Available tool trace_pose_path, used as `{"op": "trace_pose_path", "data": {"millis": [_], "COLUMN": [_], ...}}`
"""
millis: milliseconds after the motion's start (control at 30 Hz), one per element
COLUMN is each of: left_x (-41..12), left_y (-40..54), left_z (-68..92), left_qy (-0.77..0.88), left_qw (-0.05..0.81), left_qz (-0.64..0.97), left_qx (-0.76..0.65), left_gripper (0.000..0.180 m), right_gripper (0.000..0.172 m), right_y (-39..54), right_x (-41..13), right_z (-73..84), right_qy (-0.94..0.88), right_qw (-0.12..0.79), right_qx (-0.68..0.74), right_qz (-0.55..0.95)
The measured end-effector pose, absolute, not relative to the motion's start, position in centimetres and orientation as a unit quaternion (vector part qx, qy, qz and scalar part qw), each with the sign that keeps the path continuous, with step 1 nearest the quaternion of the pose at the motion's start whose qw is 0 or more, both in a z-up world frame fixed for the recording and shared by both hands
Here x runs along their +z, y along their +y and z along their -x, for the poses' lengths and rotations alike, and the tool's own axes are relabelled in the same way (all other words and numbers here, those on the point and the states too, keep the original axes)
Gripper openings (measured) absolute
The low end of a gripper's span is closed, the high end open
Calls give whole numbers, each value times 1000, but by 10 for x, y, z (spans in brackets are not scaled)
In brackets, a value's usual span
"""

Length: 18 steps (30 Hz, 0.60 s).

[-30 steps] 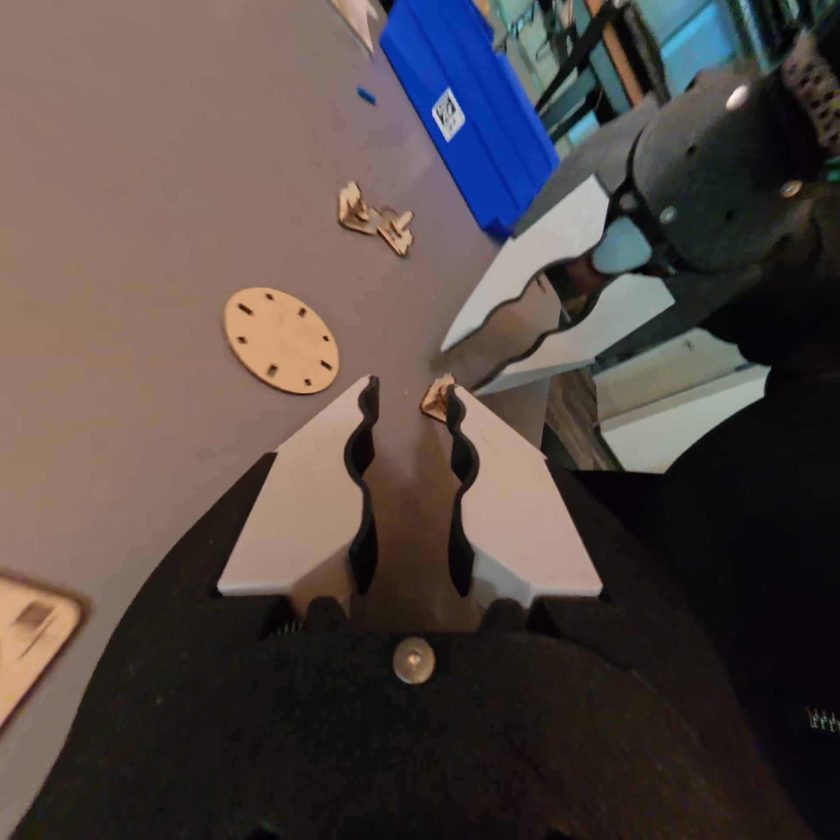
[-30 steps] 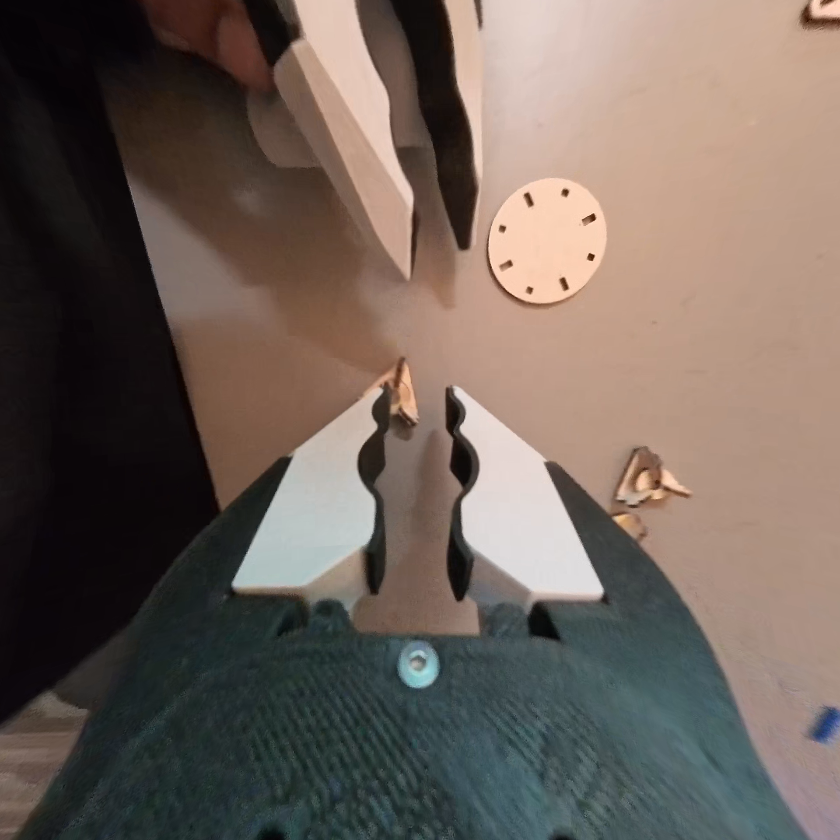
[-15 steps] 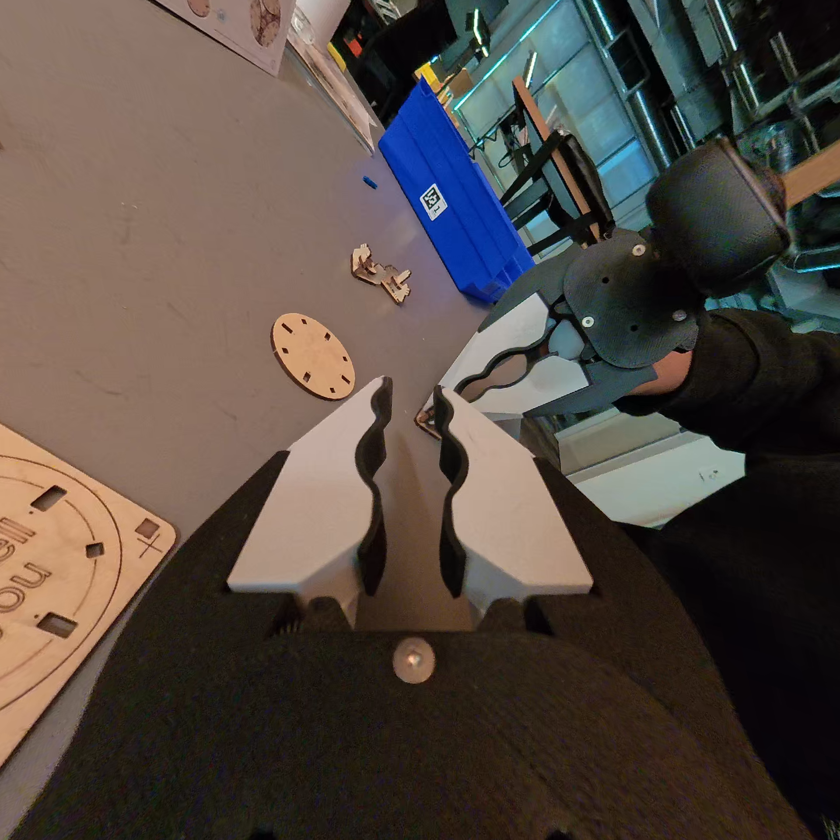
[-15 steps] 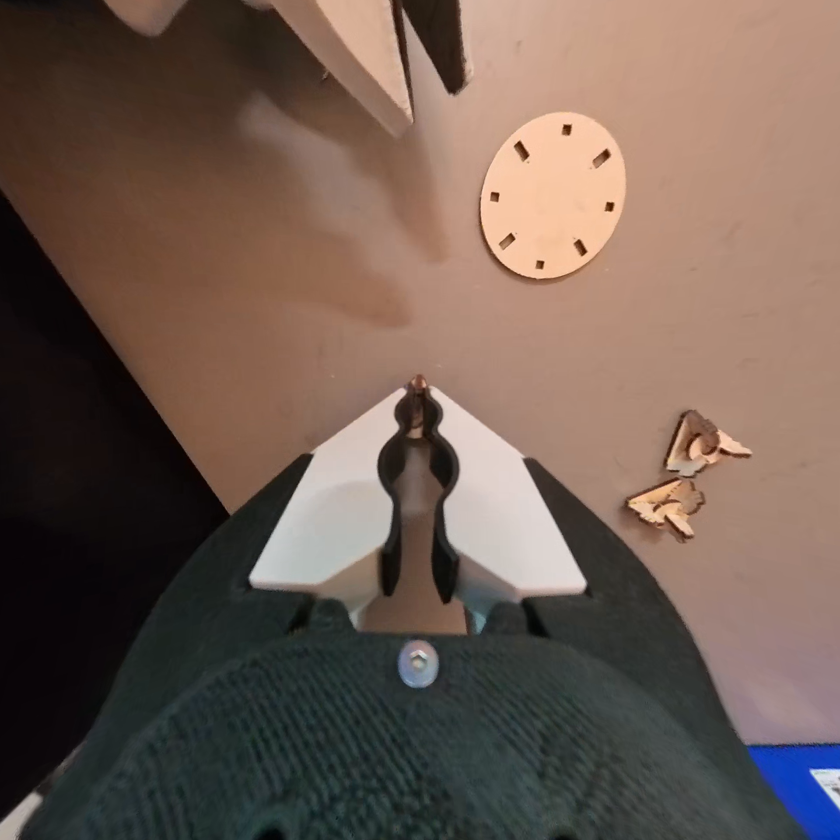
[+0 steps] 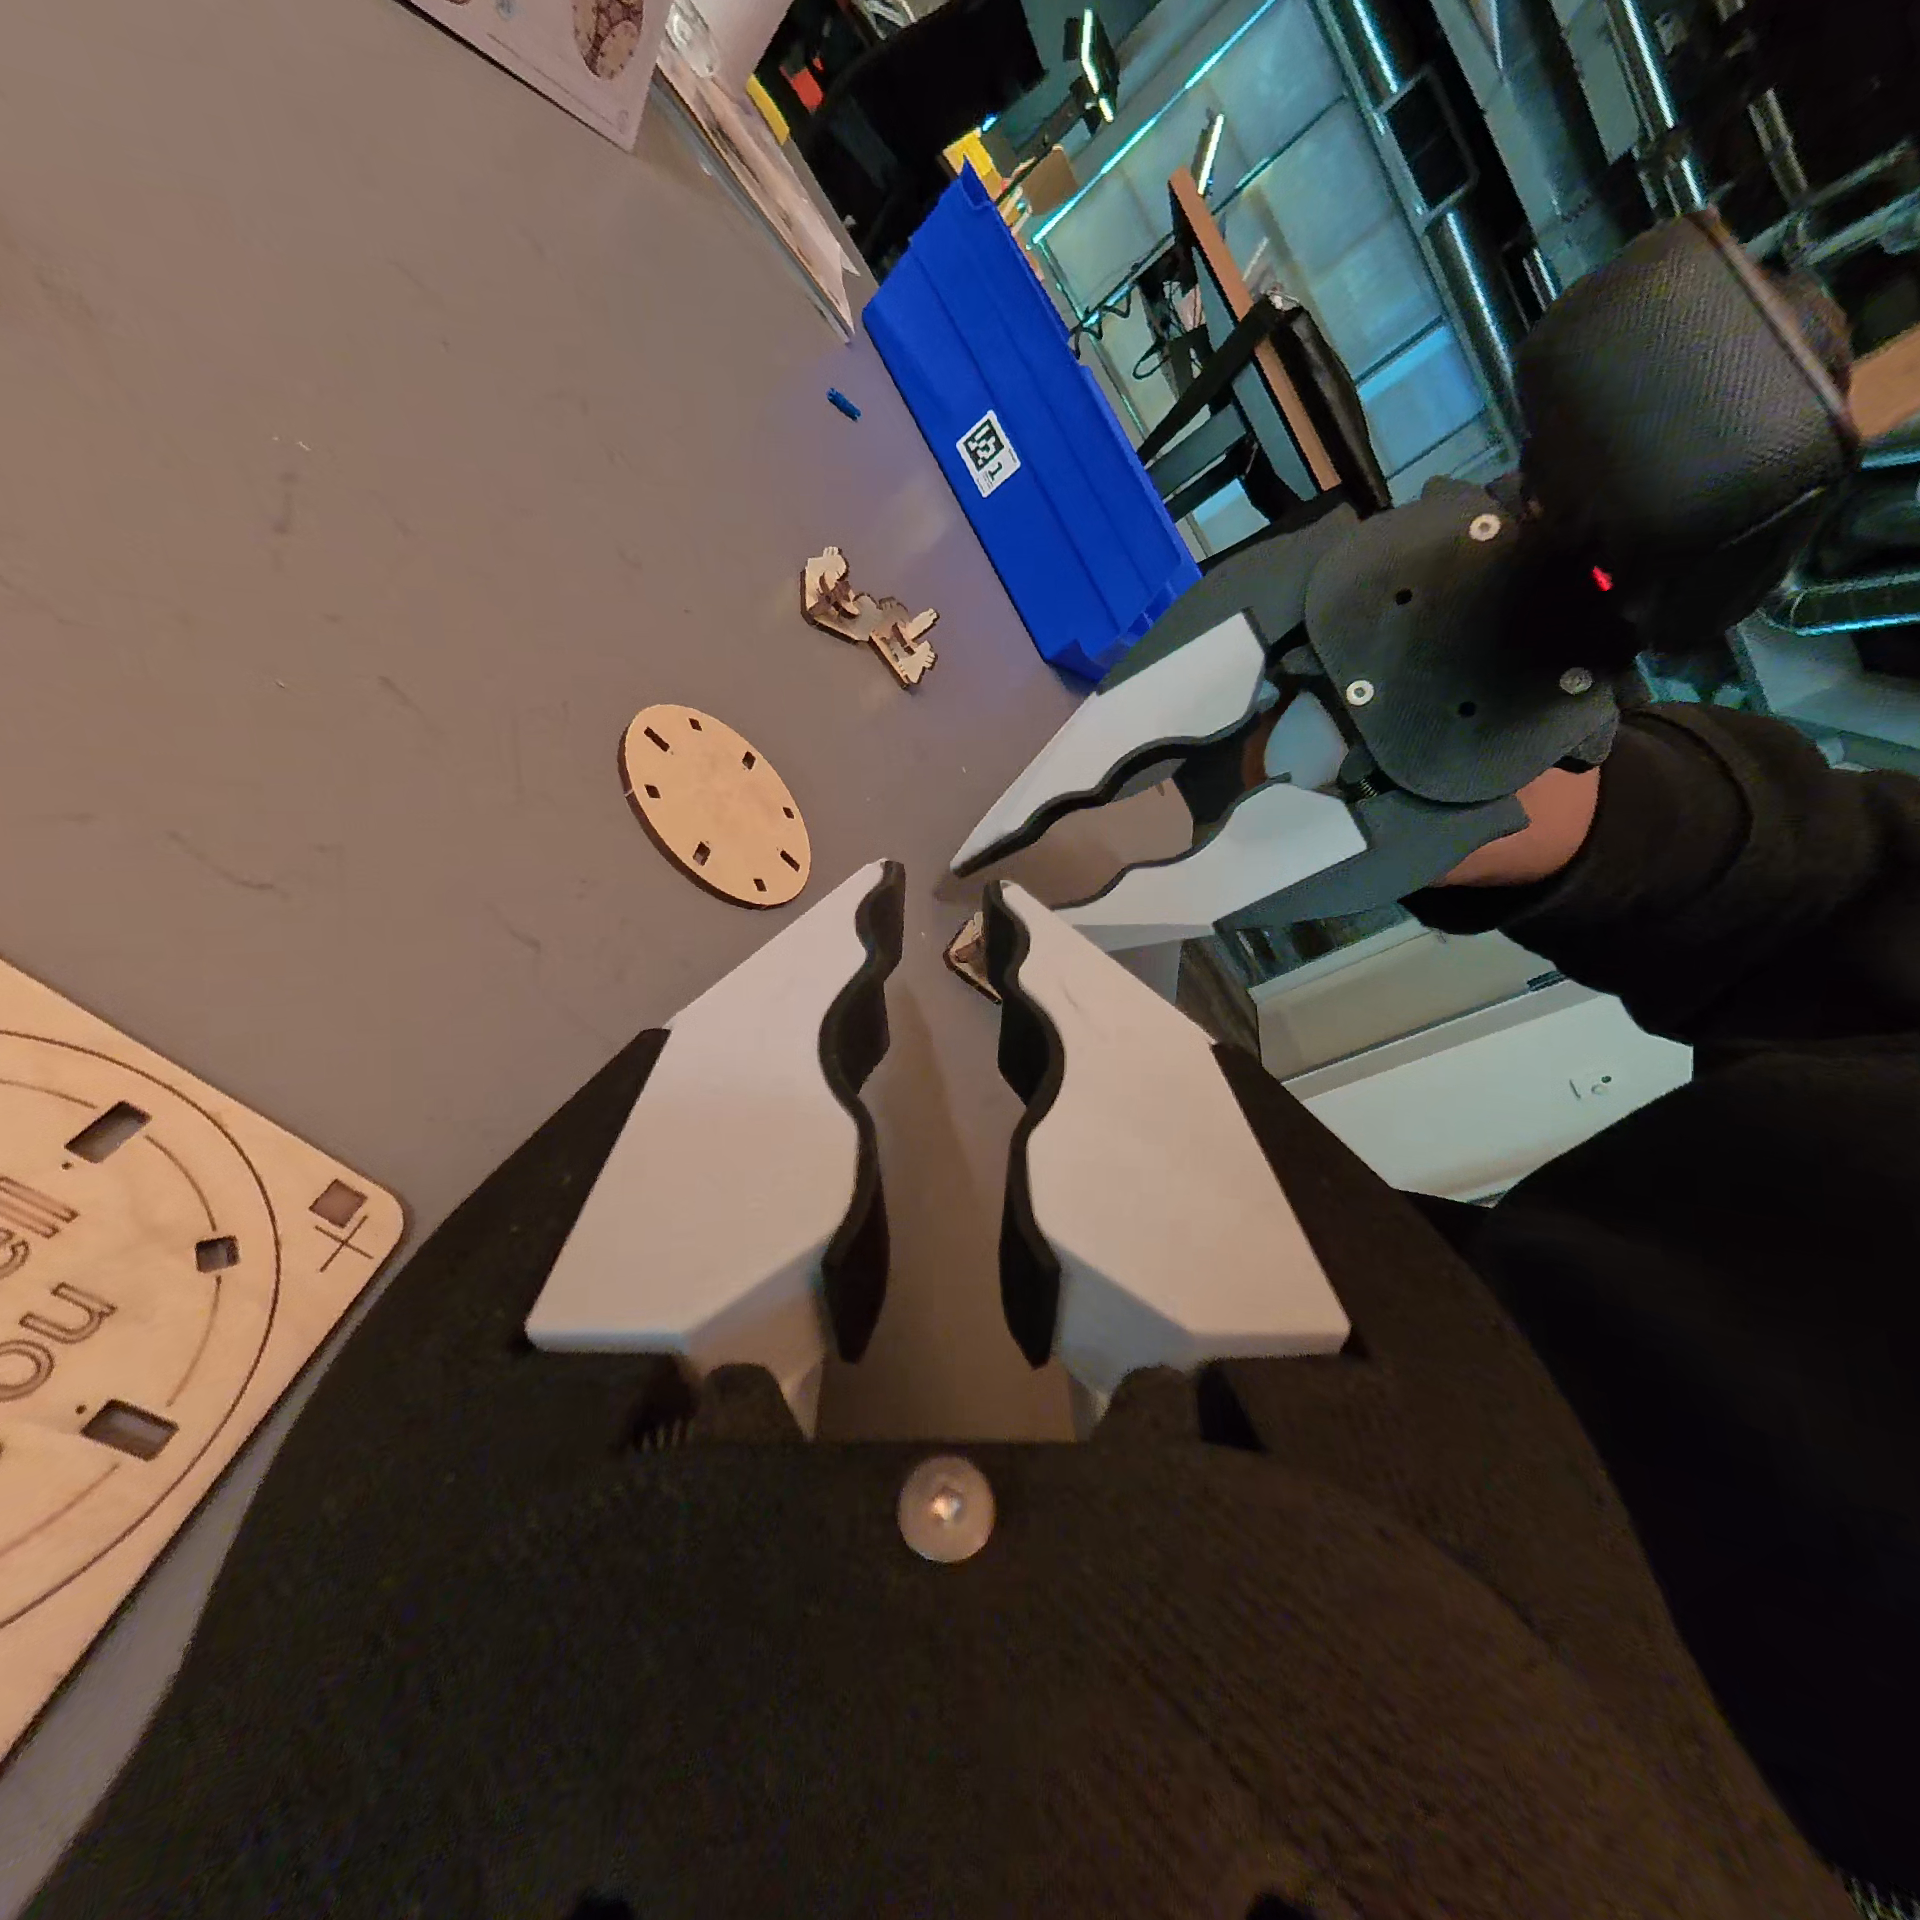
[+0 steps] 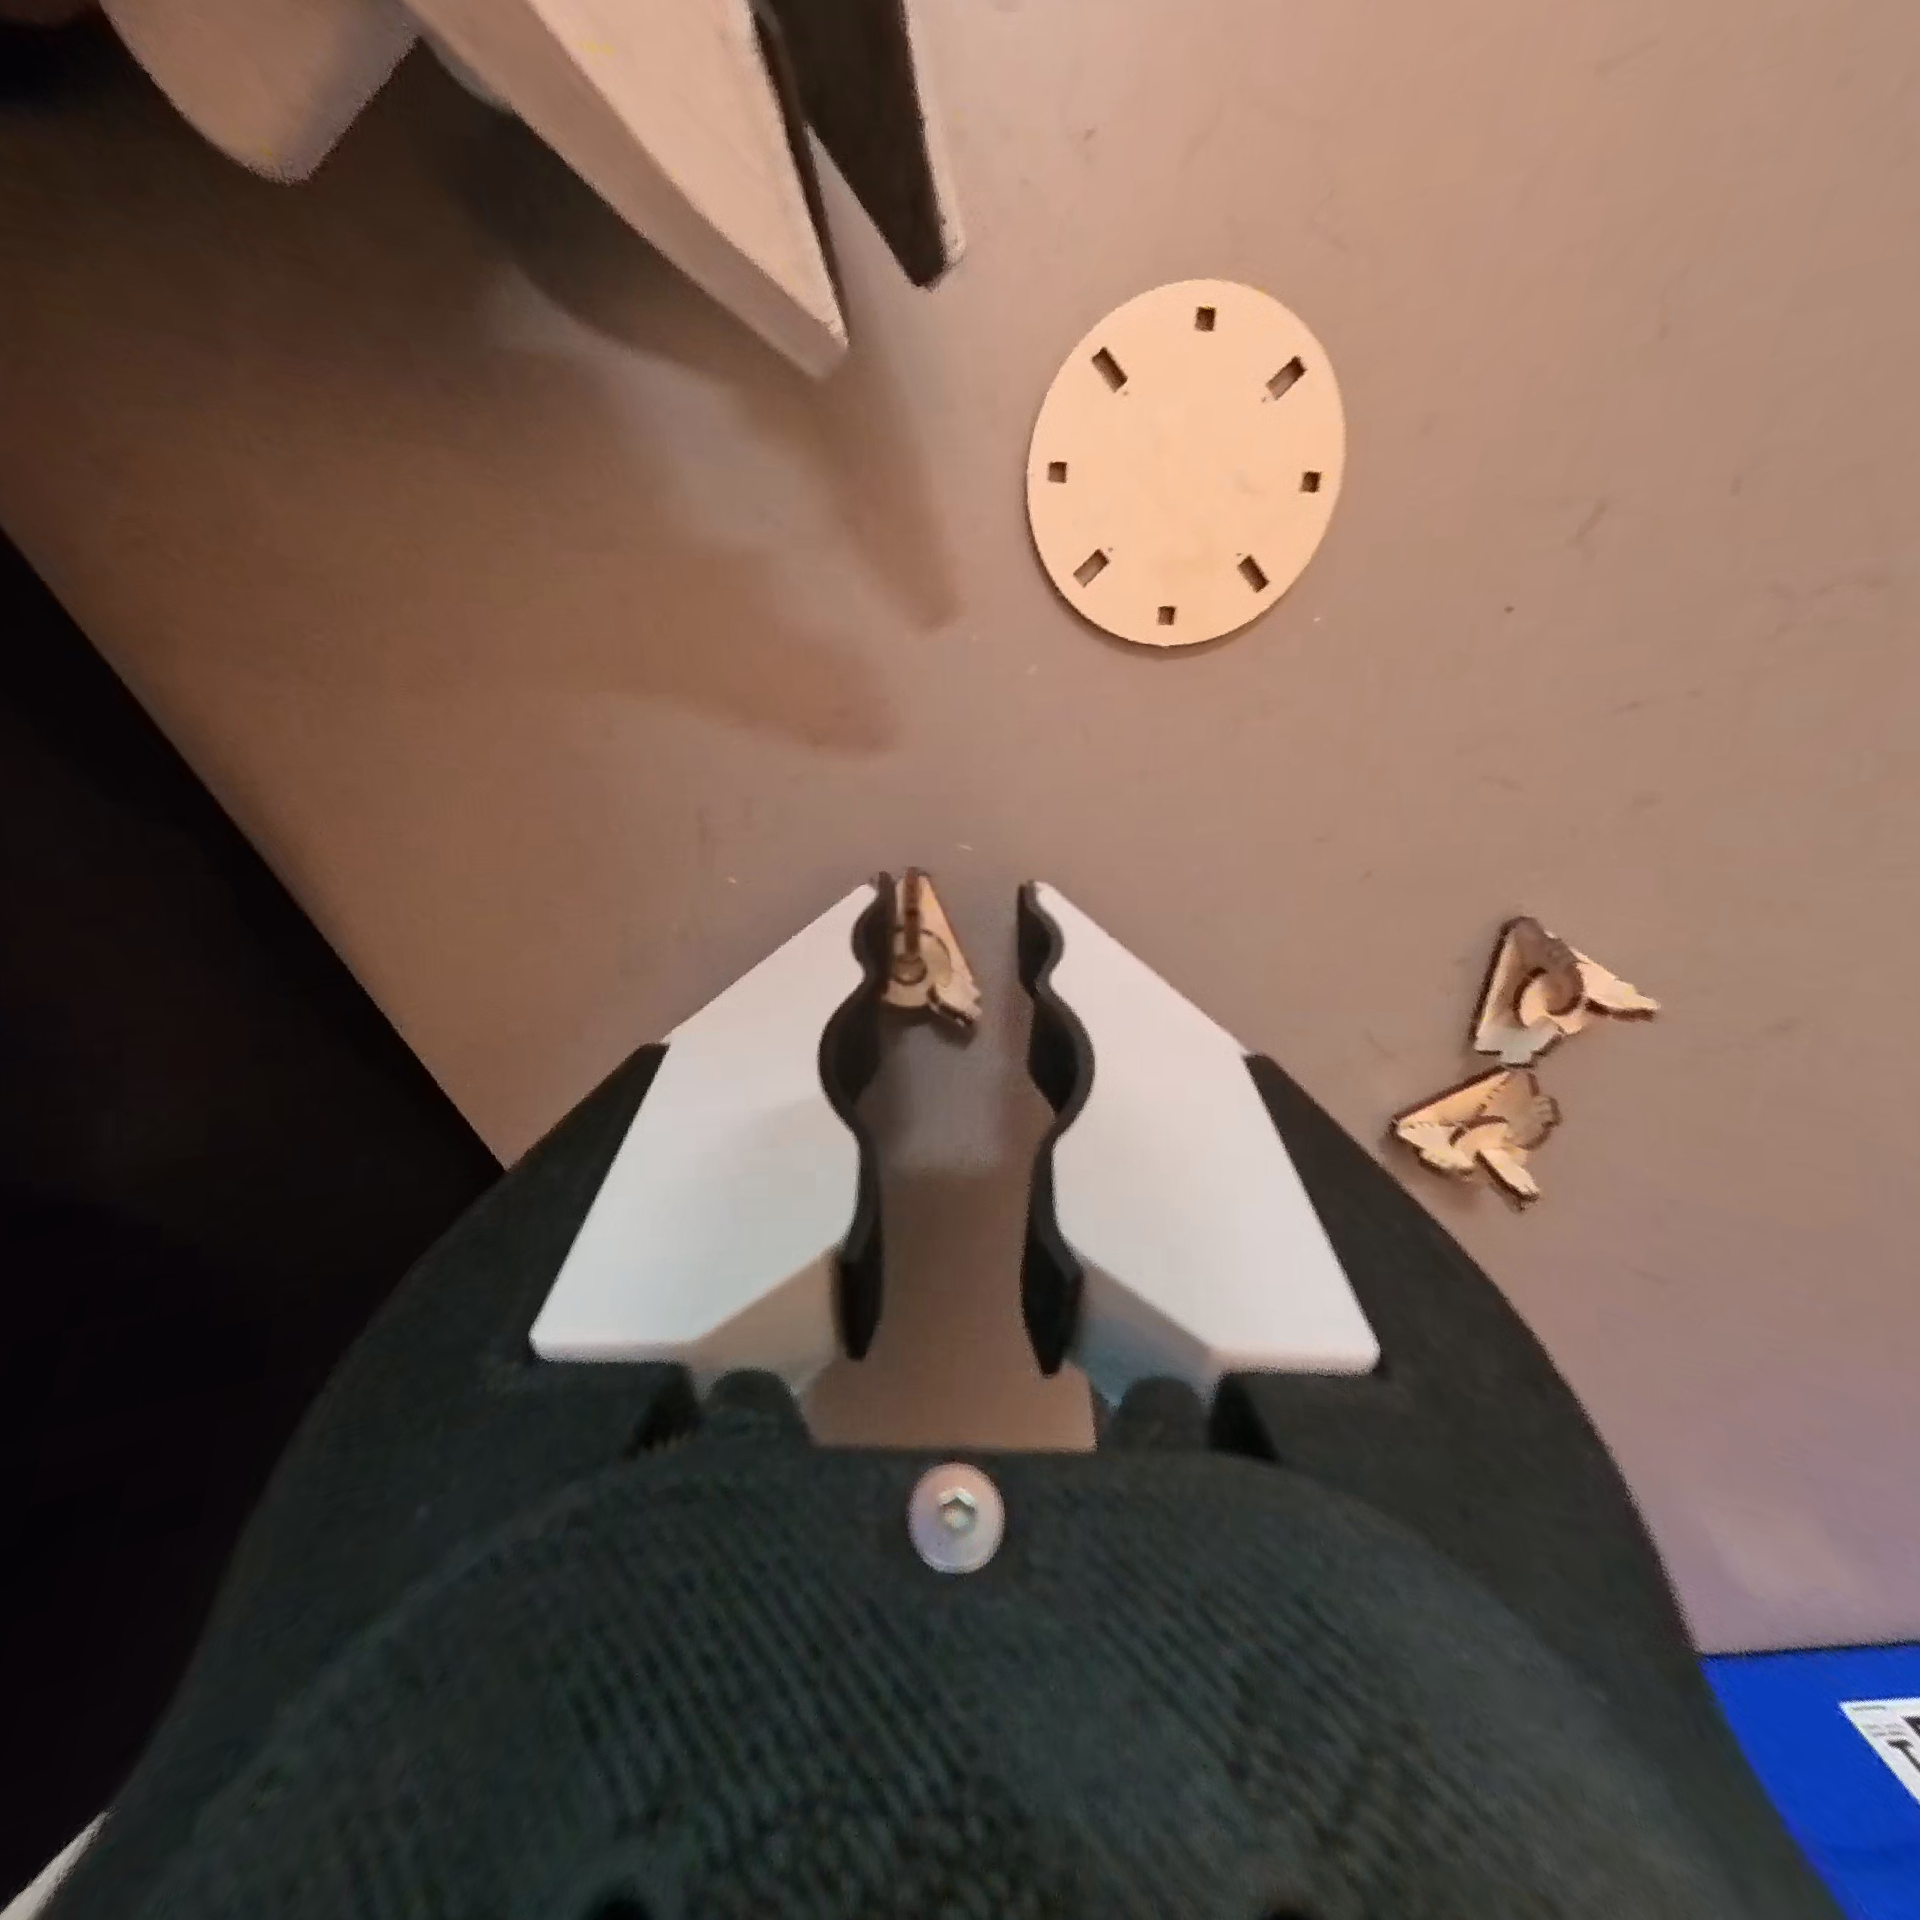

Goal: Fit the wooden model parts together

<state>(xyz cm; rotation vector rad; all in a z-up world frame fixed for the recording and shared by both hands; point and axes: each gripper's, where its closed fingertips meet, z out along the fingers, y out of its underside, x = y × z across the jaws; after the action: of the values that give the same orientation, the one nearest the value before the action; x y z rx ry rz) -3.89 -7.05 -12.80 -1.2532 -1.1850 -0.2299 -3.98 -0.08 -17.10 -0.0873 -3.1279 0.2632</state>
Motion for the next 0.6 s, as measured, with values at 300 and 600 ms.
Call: {"op": "trace_pose_path", "data": {"millis": [300, 600], "left_x": [-128, -128], "left_y": [-71, -71], "left_z": [39, 39], "left_qy": [-521, -522], "left_qw": [645, 645], "left_qz": [550, 549], "left_qx": [-102, -103], "left_gripper": [12, 12], "right_gripper": [9, 0], "right_y": [2, 3], "right_x": [-171, -175], "right_z": [31, 30], "right_qy": [-996, -995], "right_qw": [-9, -18], "right_qx": [75, 67], "right_qz": [42, 66]}}
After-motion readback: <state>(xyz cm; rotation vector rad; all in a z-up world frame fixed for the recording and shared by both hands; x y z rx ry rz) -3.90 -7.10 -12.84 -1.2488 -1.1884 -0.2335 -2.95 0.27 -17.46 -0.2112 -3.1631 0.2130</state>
